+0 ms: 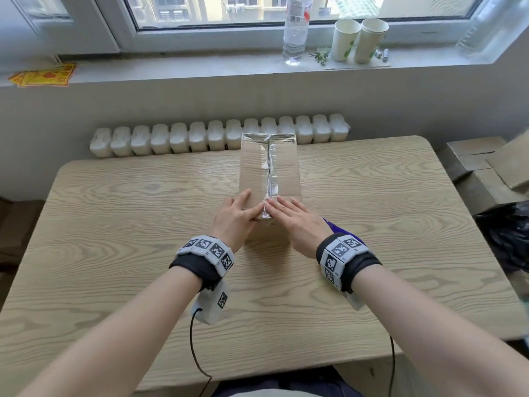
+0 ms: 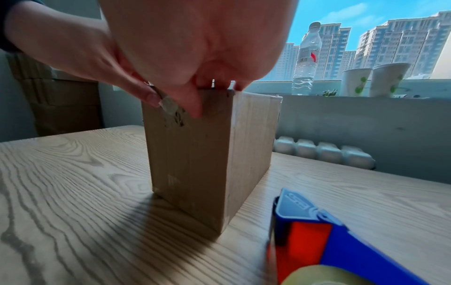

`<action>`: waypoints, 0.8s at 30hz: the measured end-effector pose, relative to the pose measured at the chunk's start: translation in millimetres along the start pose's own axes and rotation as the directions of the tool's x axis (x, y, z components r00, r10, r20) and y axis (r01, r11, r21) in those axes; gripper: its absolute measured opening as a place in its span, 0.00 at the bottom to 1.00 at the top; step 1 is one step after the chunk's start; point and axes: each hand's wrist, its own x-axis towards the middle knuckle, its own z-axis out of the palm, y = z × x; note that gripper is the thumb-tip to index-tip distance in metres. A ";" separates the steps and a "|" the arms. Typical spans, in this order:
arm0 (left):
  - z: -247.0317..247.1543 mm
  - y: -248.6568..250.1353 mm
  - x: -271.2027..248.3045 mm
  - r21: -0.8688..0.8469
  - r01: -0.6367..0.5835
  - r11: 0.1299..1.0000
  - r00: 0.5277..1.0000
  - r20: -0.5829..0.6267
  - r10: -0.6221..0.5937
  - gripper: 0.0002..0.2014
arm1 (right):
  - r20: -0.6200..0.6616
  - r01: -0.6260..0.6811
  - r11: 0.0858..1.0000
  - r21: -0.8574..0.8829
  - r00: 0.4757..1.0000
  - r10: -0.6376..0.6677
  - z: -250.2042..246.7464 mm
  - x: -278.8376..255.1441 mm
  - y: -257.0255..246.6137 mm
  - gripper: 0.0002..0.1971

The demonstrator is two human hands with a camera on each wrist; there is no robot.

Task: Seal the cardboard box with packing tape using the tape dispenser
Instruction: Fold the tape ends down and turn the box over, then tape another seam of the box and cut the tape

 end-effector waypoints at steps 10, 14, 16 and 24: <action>26.4 16.6 23.3 0.044 -0.154 0.987 0.988 0.031 0.153 0.28 | -0.337 -0.330 0.934 0.135 0.871 0.357 19.1 -43.4 33.0 0.27; 34.7 16.6 29.7 0.054 -0.185 0.981 0.983 0.022 0.185 0.29 | -0.210 -0.456 0.882 0.122 0.856 0.472 35.2 -62.7 42.6 0.13; 36.8 14.9 31.3 0.035 -0.195 0.980 0.981 0.013 0.195 0.30 | -0.052 -0.517 0.850 0.103 0.851 0.523 38.5 -71.5 43.0 0.13; 40.1 11.8 29.0 0.118 -0.223 0.968 0.975 0.030 0.221 0.29 | 0.222 -0.644 0.761 -0.071 0.734 0.642 55.8 -88.7 46.2 0.22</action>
